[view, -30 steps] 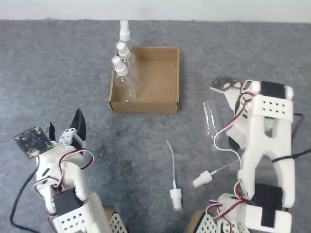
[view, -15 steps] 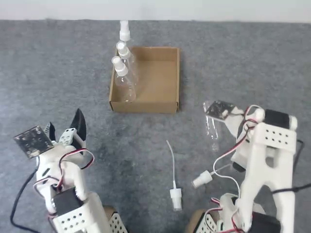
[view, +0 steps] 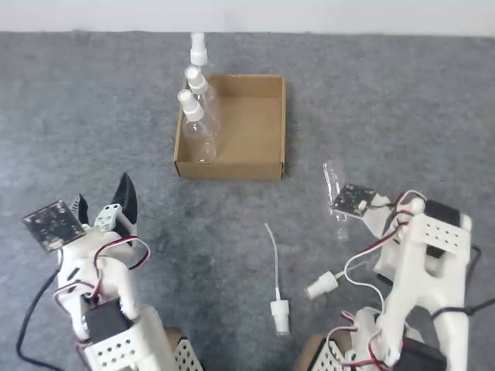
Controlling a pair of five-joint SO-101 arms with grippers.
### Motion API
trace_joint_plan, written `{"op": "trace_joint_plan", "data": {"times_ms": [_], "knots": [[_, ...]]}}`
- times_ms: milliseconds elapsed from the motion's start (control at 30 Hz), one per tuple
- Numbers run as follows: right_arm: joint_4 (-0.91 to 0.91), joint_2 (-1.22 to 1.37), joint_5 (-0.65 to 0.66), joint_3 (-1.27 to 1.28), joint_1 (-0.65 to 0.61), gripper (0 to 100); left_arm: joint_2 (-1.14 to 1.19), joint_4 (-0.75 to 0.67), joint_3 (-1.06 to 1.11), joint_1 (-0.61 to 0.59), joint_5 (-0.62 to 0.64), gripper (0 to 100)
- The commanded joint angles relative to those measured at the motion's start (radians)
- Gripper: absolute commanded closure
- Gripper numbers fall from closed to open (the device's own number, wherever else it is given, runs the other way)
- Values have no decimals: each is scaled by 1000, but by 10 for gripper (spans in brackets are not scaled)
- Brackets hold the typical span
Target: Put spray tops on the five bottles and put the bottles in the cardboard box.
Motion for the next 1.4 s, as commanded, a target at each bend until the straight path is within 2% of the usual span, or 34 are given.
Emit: {"op": "trace_joint_plan", "data": {"times_ms": [0,167,400,567,1367], "knots": [[-116,-39,26,41,42,680,-17,-32,-12,0,-14,713],[-234,-39,26,110,84,684,-17,-32,-12,0,-14,713],[-266,-39,20,135,90,866,-17,-32,-12,0,-14,713],[-263,-48,3,127,88,886,-17,-32,-12,0,-14,713],[-255,-39,-674,-3,-104,887,-17,-32,-12,0,-14,713]]}}
